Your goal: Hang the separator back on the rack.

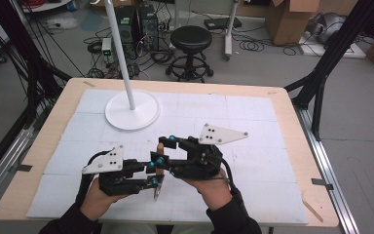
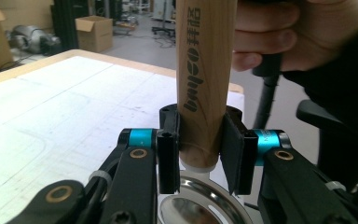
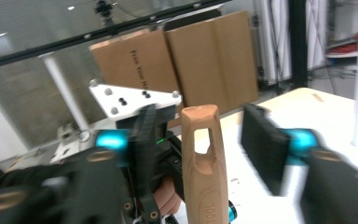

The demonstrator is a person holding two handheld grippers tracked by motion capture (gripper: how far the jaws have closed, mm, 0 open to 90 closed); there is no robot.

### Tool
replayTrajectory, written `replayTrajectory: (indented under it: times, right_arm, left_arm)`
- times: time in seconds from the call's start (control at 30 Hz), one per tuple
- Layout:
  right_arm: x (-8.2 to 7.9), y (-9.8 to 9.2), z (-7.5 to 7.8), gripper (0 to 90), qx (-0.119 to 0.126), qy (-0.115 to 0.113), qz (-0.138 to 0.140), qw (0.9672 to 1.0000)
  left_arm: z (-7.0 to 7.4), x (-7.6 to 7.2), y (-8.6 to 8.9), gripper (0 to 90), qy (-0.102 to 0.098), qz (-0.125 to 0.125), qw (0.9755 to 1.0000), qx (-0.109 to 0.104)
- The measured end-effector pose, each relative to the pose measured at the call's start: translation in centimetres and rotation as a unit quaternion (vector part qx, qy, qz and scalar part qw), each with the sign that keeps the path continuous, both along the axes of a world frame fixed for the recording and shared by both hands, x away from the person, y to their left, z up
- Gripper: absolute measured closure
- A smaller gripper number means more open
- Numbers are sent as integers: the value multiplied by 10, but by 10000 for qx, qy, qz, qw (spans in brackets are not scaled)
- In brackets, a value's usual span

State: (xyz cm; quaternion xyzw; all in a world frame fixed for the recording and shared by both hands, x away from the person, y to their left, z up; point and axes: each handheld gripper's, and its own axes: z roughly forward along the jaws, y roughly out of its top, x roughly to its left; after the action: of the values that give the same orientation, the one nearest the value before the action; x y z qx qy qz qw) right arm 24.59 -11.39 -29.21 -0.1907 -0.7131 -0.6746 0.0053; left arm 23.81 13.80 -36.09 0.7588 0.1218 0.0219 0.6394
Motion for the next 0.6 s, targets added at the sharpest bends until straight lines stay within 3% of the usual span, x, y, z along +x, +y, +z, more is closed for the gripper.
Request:
replayTrajectory:
  times: [0.03,0.07,0.1,0.13,0.2,0.23,0.3,0.4,0.43,0.6]
  right_arm:
    - [1,-2,-1,324,-90,-107,182,9997]
    - [1,-2,-1,324,-90,-107,182,9997]
    - [3,-5,-4,265,-184,-280,400,9986]
    - [3,-5,-4,265,-184,-280,400,9986]
    - [5,-12,-10,258,-162,-447,753,9960]
    - [5,-12,-10,258,-162,-447,753,9960]
    - [7,-17,-14,366,26,-395,1183,9922]
    - [7,-19,-15,404,141,-451,1320,9901]
    - [8,-20,-16,462,163,-416,1426,9888]
    - [9,-19,-19,585,251,-407,1682,9846]
  left_arm:
    - [0,0,0,698,-4,-69,10000,-7]
    - [0,0,0,698,-4,-69,10000,-7]
    - [1,-1,-1,698,-4,-214,9998,-43]
    - [1,-1,-1,698,-3,-313,9995,-73]
    - [4,-3,-2,698,44,-642,9976,-239]
    - [4,-3,-2,697,44,-642,9976,-239]
    - [4,-3,-2,697,91,-769,9965,-317]
    - [4,-3,-3,698,110,-900,9952,-356]
    - [3,-3,-3,697,135,-937,9948,-373]
    - [3,-3,-4,697,127,-1106,9930,-405]
